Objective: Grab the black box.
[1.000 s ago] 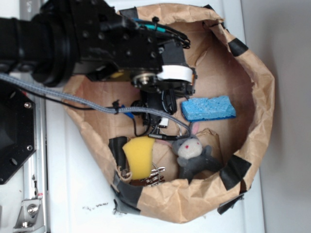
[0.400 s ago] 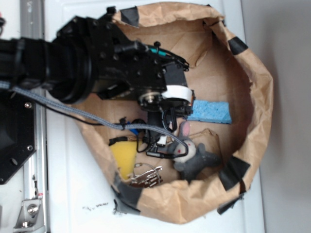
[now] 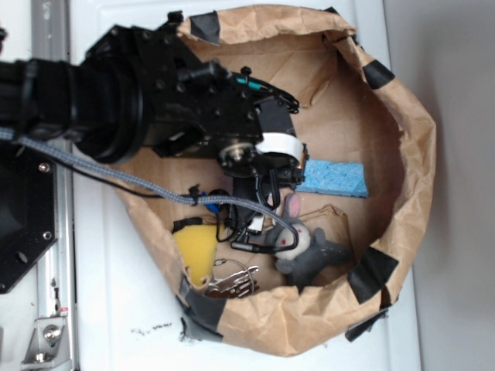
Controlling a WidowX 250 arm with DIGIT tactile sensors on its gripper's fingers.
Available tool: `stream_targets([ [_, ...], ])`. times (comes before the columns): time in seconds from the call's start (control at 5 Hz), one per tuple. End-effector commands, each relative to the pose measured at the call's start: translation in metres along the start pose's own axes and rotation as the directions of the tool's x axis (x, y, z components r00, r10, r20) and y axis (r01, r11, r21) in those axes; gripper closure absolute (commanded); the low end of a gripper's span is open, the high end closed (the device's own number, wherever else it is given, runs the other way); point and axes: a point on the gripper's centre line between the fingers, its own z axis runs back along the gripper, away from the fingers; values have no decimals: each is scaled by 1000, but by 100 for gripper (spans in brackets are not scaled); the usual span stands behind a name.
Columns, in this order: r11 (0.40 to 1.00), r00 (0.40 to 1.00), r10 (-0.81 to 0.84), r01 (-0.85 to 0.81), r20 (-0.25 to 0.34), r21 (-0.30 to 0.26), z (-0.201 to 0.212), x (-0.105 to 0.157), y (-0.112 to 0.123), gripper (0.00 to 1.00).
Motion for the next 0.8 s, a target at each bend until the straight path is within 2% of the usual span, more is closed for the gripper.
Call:
stream_targets([
  [0.0, 1000, 1000, 20, -20, -17, 1, 6, 5, -3, 100],
  [0.6, 999, 999, 41, -41, 17, 0, 37, 16, 5, 100],
])
